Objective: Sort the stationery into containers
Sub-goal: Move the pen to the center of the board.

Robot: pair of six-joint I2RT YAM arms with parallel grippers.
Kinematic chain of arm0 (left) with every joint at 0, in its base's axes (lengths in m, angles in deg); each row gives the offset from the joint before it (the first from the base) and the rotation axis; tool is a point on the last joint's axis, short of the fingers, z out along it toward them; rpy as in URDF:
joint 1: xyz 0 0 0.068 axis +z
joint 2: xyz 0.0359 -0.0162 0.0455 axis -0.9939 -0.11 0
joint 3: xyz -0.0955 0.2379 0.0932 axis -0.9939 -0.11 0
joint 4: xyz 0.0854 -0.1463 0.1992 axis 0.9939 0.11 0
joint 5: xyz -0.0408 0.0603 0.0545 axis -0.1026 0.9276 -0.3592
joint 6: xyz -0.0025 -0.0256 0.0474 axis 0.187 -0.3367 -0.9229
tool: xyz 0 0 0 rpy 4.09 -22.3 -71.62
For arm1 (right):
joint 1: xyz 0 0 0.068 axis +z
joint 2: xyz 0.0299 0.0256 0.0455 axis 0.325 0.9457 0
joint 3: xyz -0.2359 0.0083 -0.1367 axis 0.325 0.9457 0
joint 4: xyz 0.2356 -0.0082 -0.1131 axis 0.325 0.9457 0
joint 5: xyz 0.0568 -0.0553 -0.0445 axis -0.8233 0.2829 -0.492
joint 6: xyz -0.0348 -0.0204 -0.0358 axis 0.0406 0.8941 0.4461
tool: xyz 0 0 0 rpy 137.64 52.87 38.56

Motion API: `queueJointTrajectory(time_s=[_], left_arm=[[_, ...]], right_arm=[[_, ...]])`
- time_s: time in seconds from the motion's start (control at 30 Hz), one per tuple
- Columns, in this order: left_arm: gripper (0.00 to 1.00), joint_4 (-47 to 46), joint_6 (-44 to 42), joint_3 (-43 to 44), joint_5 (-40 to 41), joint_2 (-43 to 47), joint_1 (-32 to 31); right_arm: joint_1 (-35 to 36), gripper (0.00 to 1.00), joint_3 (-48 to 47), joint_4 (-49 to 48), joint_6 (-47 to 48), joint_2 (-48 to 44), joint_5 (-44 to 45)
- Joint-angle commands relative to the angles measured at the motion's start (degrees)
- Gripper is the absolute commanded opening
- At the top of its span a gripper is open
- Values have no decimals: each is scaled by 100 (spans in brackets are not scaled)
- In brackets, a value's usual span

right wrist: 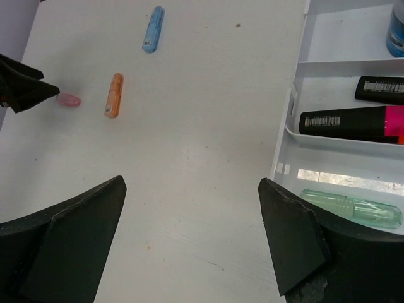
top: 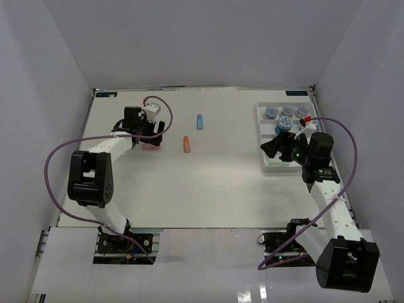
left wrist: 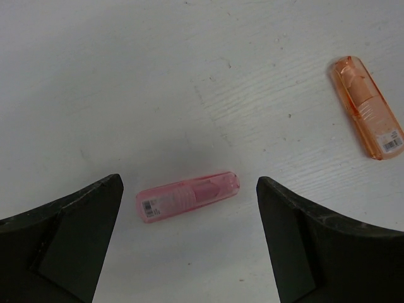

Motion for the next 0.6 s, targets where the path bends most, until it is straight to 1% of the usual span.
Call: queueJointTrajectory(time_s=[0.0, 0.1, 0.2, 0.33, 0.47, 0.57], left_arm=[[98, 204, -219, 323, -993, -471, 255], [96, 195, -70, 595, -1345, -867, 353], [95, 222, -43, 605, -1372, -983, 388], [95, 142, 27, 350, -1381, -843, 441], [93, 90, 88, -53, -1205, -702, 432], [91, 203, 246, -133, -1232, -658, 432]], right_arm=[[72, 92, 96, -378, 66, 53, -183], [81, 91, 140, -432, 48, 141, -218], [81, 91, 149, -432, 48, 212, -227], [81, 91, 184, -468, 31, 238, -244], [81, 91, 176, -468, 22, 194, -288], [90, 91, 193, -450, 13, 159, -288]])
